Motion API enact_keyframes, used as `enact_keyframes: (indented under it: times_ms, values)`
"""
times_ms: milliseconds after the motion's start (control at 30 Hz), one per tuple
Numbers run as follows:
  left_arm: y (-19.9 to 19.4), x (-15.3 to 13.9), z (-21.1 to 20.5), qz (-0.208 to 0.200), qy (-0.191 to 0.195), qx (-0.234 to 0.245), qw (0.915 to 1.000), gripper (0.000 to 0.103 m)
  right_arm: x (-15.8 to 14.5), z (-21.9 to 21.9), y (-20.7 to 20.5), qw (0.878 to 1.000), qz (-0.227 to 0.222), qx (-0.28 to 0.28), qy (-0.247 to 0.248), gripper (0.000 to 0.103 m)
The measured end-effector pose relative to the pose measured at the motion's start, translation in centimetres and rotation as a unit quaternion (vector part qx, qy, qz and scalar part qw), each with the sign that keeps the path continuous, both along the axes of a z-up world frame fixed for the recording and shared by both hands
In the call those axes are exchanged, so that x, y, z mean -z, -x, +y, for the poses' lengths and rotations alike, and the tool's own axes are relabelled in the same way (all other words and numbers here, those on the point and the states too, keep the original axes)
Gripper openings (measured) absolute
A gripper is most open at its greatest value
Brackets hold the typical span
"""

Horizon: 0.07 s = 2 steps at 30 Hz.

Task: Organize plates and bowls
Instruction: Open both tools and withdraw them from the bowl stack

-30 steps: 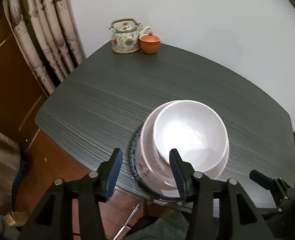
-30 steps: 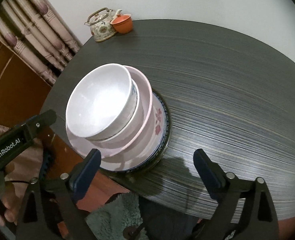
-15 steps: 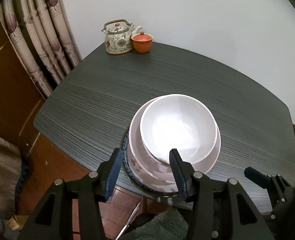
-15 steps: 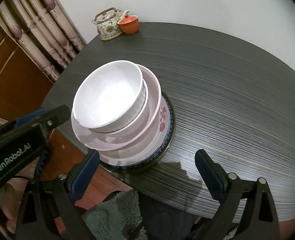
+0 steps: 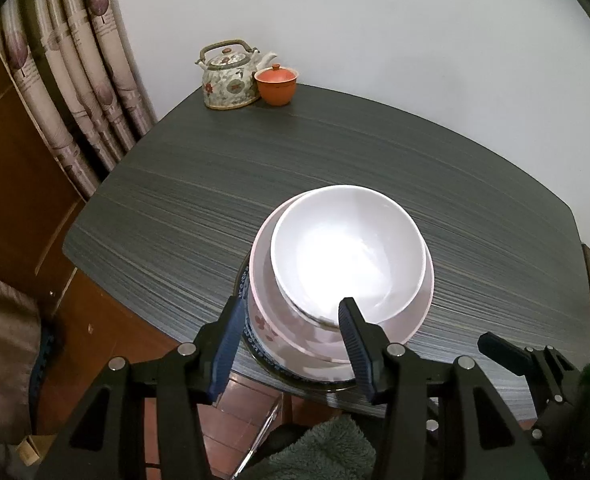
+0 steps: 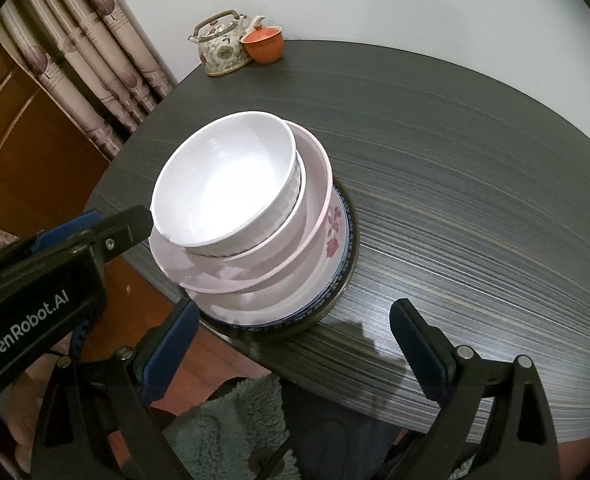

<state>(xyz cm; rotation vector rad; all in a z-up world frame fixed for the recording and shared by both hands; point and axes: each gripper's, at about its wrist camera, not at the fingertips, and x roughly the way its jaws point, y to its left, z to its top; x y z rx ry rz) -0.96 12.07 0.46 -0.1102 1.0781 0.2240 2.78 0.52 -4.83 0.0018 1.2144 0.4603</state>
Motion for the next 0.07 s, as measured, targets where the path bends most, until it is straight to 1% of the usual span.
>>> enact_keyframes:
  times_ms: [67]
  values:
    - [-0.04, 0.05, 0.01, 0.001, 0.002, 0.001, 1.0000, 0.050, 0.01, 0.11, 0.01, 1.000, -0.001, -0.001, 0.001, 0.095]
